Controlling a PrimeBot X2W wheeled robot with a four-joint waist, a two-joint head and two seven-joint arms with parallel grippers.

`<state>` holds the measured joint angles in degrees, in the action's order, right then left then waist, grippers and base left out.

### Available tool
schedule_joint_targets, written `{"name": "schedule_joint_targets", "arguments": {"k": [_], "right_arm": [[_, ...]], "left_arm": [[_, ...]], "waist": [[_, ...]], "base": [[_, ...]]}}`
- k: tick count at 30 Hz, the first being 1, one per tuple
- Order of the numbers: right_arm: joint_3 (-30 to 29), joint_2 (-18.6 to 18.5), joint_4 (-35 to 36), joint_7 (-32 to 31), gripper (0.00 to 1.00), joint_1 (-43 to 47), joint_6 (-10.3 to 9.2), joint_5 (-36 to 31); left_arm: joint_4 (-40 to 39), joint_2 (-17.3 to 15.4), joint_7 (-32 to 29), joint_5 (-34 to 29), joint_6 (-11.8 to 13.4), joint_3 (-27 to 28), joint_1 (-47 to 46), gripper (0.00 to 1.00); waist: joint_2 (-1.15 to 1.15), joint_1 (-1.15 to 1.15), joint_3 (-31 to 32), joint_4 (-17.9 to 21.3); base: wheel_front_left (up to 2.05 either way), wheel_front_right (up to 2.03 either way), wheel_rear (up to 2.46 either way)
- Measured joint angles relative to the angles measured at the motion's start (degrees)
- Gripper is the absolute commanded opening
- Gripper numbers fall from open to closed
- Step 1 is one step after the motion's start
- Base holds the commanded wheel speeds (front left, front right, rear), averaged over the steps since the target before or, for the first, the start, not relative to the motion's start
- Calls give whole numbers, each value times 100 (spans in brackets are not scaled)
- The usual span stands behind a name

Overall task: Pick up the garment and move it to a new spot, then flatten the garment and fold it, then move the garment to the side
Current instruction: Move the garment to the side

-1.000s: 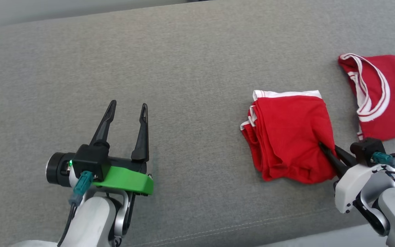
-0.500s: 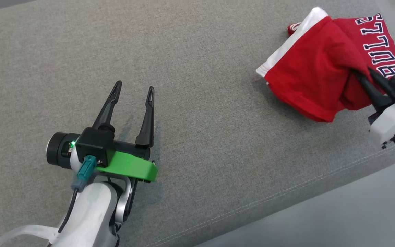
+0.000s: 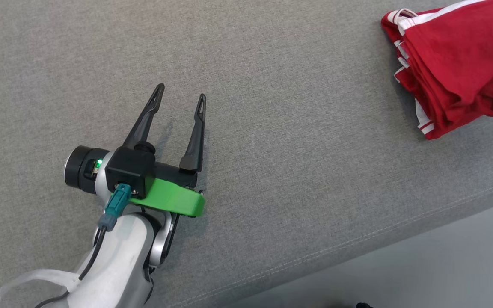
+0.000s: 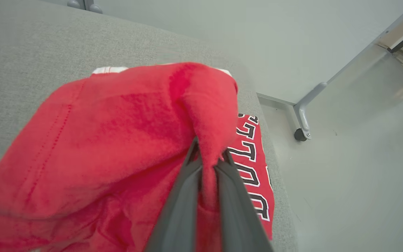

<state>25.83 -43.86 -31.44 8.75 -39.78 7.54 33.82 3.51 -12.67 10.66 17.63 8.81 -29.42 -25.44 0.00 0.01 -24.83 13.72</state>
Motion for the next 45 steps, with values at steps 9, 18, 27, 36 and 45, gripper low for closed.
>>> {"name": "schedule_joint_targets", "arguments": {"k": [9,18,27,36,45], "right_arm": [[116,278,-1416,-246,100,-439,0,555],[204,638,-2301,-48,100,-415,0,1136],[-252,634,-1593,603,100,-84,-1,1481],[-2075,1506,958,623,100,1280,-4,240],[-2327,2585,2431,602,100,2284,-4,-923]], "left_arm": [[0,41,51,-19,1,-45,-80,100],[60,4,159,52,27,0,-69,100],[91,-56,254,159,112,100,233,100],[-119,-216,304,357,368,396,755,100],[-323,-356,354,486,481,615,1162,100]], "waist": [[0,0,-136,-261],[0,0,20,-279],[0,-1,452,-309],[0,-1,1008,-431],[0,-1,1439,-770]], "base": [[0,0,0],[0,0,0],[0,0,0],[0,0,0],[0,0,0]]}}
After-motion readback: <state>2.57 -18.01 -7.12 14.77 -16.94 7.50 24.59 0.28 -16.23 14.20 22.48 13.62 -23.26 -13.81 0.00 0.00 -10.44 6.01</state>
